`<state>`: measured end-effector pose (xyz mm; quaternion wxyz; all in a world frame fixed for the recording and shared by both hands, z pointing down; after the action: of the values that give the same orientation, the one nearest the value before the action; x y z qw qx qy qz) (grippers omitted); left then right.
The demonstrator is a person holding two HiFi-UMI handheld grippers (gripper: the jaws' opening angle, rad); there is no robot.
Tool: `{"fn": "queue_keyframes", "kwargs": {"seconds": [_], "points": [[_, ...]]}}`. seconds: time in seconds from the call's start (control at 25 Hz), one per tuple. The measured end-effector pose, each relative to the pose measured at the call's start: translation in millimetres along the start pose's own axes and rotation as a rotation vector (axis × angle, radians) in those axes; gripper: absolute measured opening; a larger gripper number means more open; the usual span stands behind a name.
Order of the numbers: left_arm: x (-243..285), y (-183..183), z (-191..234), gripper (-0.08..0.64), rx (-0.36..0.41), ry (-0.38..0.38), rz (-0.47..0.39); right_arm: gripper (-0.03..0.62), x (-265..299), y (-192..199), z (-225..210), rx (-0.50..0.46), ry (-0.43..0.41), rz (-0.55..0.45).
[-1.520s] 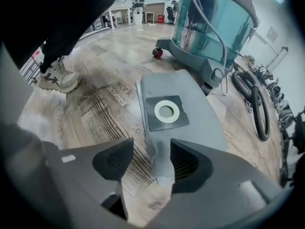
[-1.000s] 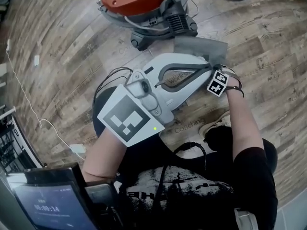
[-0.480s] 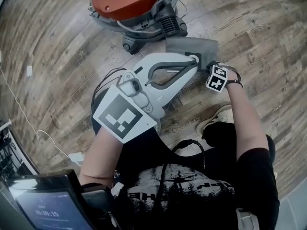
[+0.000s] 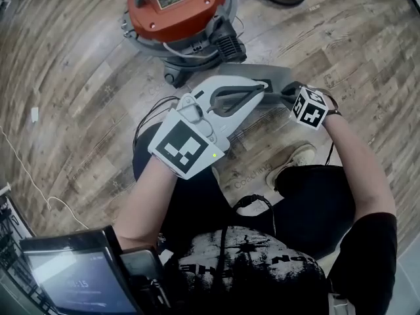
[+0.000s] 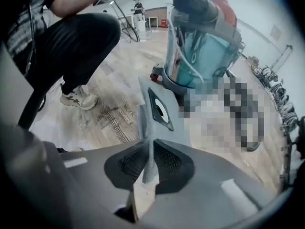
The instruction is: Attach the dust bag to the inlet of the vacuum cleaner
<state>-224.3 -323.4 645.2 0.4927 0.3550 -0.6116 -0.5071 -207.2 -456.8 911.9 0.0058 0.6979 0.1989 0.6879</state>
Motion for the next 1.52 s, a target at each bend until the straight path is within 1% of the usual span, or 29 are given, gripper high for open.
{"fn": "queue_keyframes", "kwargs": {"seconds": [0.08, 0.24, 0.36, 0.48, 0.6, 0.72, 0.88, 0.96, 1.12, 1.24, 1.32, 1.4, 1.52], "points": [[4, -4, 2, 0.003, -0.002, 0.001, -0.006, 0.037, -20, -4, -4, 0.014, 0.005, -0.027], [9, -8, 4, 0.003, -0.03, -0.004, -0.017, 0.037, -55, -1, -2, -0.013, 0.04, -0.056], [11, -4, 4, 0.003, -0.024, -0.006, 0.02, 0.037, -88, -8, -5, -0.002, 0.067, -0.095], [9, 2, 3, 0.005, 0.005, -0.005, 0.07, 0.037, -125, -24, -5, 0.034, 0.063, -0.147], [6, 8, 0, 0.005, 0.043, 0.006, 0.123, 0.037, -158, -44, 0, 0.016, 0.068, -0.174], [2, 4, 0, 0.005, 0.067, 0.018, 0.154, 0.037, -186, -63, 3, 0.005, 0.066, -0.189], [-3, -4, 3, 0.06, 0.082, 0.037, 0.187, 0.037, -217, -85, 2, 0.004, 0.076, -0.198], [-6, -5, 4, 0.086, 0.107, 0.043, 0.212, 0.037, -233, -95, 0, 0.012, 0.087, -0.215], [-6, 0, 5, 0.144, 0.186, 0.048, 0.276, 0.037, -253, -109, -1, 0.022, 0.104, -0.262], [-5, 3, 11, 0.176, 0.233, 0.025, 0.304, 0.037, -258, -113, 2, -0.01, 0.13, -0.268], [-5, 7, 13, 0.183, 0.252, 0.011, 0.315, 0.037, -258, -115, 7, -0.029, 0.13, -0.265], [-4, 9, 11, 0.182, 0.269, 0.012, 0.319, 0.037, -259, -117, 12, -0.041, 0.122, -0.261], [-3, 12, 7, 0.153, 0.289, 0.014, 0.316, 0.037, -260, -120, 18, -0.065, 0.107, -0.266]]}}
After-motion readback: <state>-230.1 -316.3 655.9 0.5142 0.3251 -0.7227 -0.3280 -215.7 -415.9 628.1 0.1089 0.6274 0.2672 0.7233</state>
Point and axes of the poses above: the fingertips, and each gripper's own axes: x forward along the fingers, z to its left, y out of its underside, the point moved 2 cm from there along -x, backward along the fingers, and after that the axes turned 3 degrees about -y, right-handed, at the moved point
